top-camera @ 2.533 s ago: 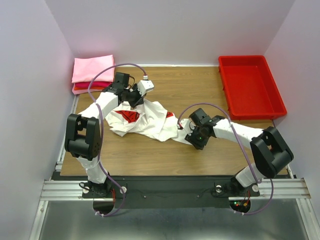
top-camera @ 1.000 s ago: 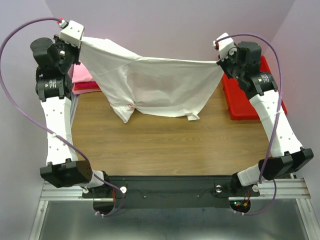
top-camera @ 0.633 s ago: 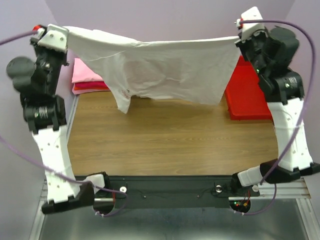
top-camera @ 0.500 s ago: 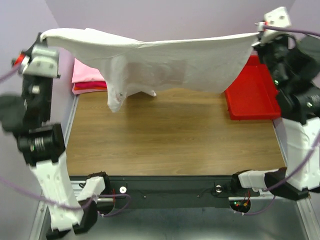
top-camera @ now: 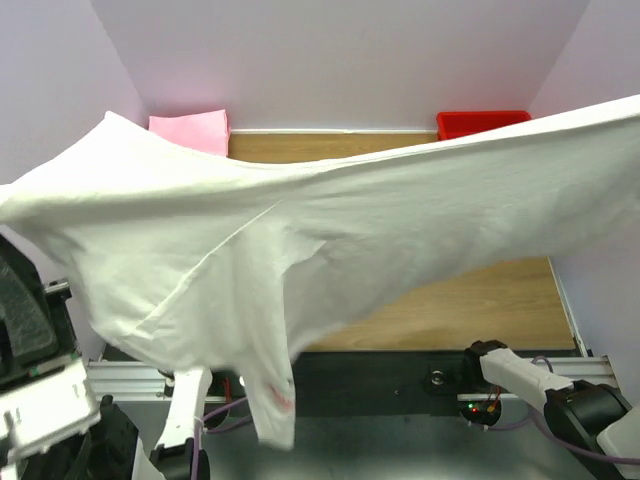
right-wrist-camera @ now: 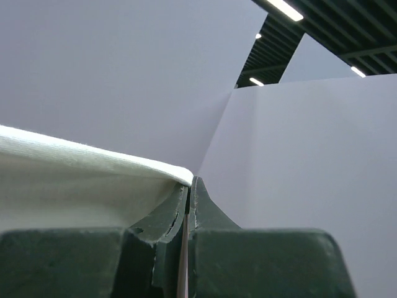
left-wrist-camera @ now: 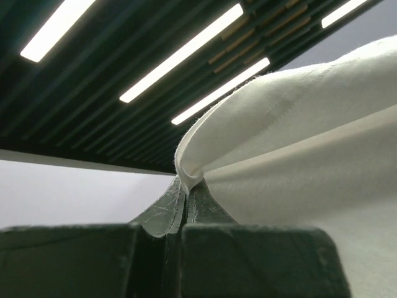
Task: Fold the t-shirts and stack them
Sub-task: Flatten the tshirt out
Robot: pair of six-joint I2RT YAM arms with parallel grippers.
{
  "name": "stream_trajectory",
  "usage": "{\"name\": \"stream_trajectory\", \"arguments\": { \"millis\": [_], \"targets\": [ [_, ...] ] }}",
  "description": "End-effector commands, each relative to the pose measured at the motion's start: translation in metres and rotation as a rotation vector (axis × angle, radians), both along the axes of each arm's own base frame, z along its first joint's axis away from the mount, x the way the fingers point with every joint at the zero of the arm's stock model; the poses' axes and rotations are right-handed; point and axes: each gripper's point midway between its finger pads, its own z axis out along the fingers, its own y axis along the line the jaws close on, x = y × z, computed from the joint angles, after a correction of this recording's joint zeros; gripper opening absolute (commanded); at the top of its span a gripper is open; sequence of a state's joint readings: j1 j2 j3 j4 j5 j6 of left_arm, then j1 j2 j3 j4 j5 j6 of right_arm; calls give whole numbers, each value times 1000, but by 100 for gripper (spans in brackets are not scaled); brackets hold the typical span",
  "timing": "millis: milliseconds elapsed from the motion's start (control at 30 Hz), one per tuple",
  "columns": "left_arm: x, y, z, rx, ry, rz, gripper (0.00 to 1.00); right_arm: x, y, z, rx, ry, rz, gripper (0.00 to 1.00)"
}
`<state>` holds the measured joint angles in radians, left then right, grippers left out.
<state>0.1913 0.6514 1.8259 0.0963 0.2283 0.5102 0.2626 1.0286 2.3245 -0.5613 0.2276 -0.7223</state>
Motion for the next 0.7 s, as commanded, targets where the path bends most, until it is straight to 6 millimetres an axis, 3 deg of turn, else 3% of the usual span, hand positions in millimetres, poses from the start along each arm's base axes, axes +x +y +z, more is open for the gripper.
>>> {"name": "stream_trajectory", "arguments": {
  "millis": [0, 33, 100, 133, 167, 233, 267, 333, 367, 433, 467, 567, 600, 667],
  "targets": [
    [78, 29, -24, -51, 196, 98, 0, 74, 4, -35, -73, 179, -112, 1],
    [109, 34, -47, -34, 298, 119, 0, 101, 15, -58, -115, 256, -95, 1],
    [137, 32, -74, 15, 387, 121, 0, 128, 29, -89, -160, 338, -57, 1],
    [152, 33, -91, 38, 441, 128, 0, 152, 39, -126, -201, 433, -35, 1],
    [182, 34, -129, 80, 549, 132, 0, 164, 51, -143, -233, 467, 17, 0],
    [209, 35, -171, 97, 656, 116, 0, 184, 64, -183, -269, 553, 62, 1],
    [234, 38, -215, 105, 765, 107, 0, 202, 74, -223, -301, 639, 97, 0],
    [251, 36, -253, 129, 847, 80, 0, 220, 83, -263, -338, 715, 126, 0],
    [269, 37, -292, 131, 934, 59, 0, 232, 92, -307, -371, 801, 163, 0],
    [283, 32, -327, 165, 1009, 14, 0, 246, 97, -335, -384, 838, 179, 1],
    [294, 29, -359, 170, 1070, -19, 0, 257, 109, -367, -405, 883, 231, 1],
    [320, 34, -419, 165, 1190, -41, 0, 279, 117, -409, -417, 951, 255, 1],
    [335, 40, -442, 146, 1252, -36, 0, 295, 124, -435, -420, 988, 271, 1],
    [354, 46, -464, 124, 1290, -26, 0, 313, 130, -459, -417, 1021, 284, 1]
  ]
}}
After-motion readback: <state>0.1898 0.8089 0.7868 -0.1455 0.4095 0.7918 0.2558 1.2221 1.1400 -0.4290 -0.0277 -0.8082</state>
